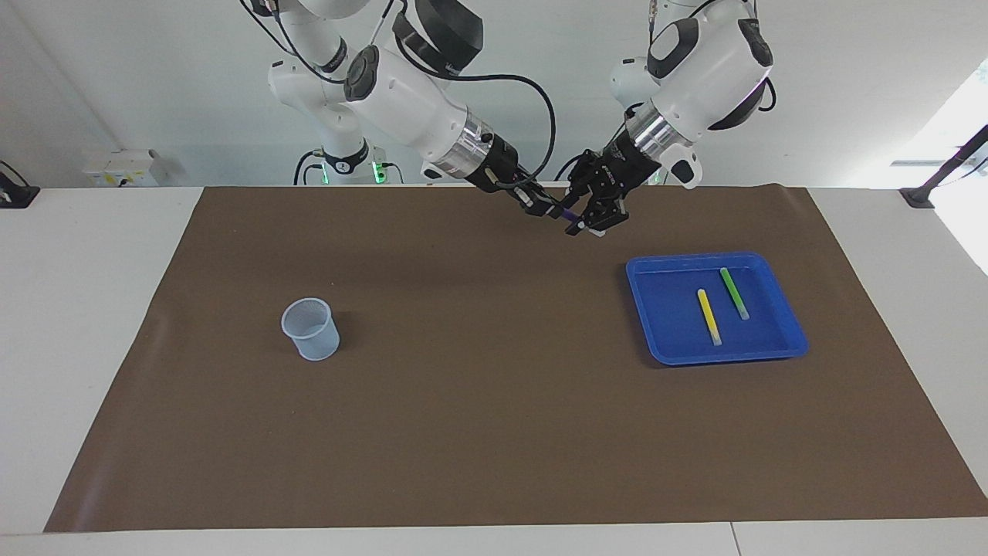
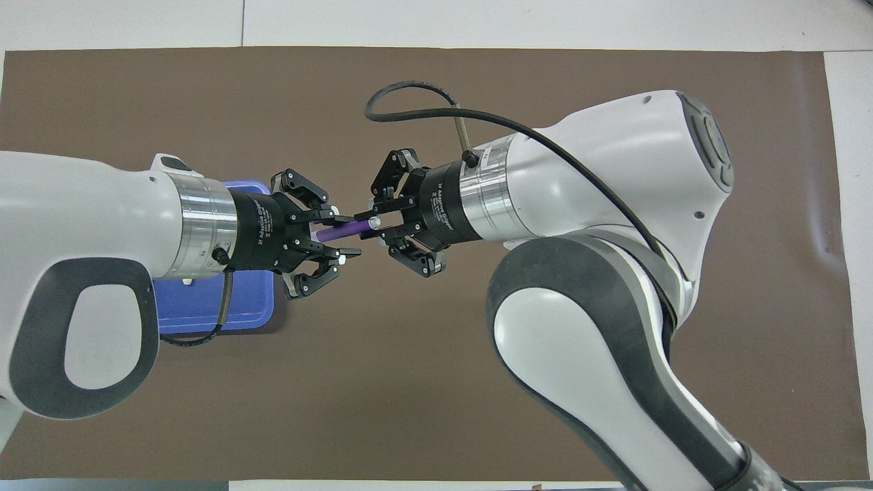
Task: Right arm passes pens to left for tray arrangement
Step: 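Pass the purple pen from the right gripper to the left gripper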
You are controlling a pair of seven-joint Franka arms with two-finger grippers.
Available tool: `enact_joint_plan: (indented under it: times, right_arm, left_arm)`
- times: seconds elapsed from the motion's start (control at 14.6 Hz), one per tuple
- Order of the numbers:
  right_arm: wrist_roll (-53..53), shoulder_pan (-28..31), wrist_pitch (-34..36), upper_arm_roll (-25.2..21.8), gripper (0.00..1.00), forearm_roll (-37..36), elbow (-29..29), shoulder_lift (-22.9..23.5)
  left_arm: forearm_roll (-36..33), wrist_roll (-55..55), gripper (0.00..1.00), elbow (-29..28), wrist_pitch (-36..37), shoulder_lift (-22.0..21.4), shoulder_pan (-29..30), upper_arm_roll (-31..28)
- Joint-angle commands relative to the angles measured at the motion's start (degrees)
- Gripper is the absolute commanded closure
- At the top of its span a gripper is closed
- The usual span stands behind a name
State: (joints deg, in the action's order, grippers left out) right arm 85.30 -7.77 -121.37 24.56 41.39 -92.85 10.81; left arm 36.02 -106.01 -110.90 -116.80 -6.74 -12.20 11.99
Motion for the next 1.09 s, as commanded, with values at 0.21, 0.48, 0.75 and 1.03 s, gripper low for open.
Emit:
enact_joint_plan:
  times: [0.21, 0.48, 0.75, 1.03]
  right_arm:
    - [0.3, 0.03, -0.36, 0.67, 1.0, -1.31, 0.83, 0.7]
    - [0.3, 0.03, -0.27, 0.67, 1.0, -1.31, 0.92, 0.7]
    - [0.3, 0.03, -0.27, 0.67, 1.0, -1.4, 0.83, 0.7]
    - [0.21, 0.03, -0.18, 0.67, 1.0, -1.49, 0.83, 0.7]
  left_arm:
    - [1.16, 2.04, 0.61, -2.04, 1.49, -2.23, 0.86, -0.65]
    - [1.07, 2.04, 0.85, -1.95, 1.49, -2.23, 0.95, -0.65]
    - [1.07, 4.5, 1.0, -2.04, 1.4, -2.23, 0.94, -0.65]
    - [0.98, 4.41, 1.0, -1.95, 1.31, -2.23, 0.95, -0.65]
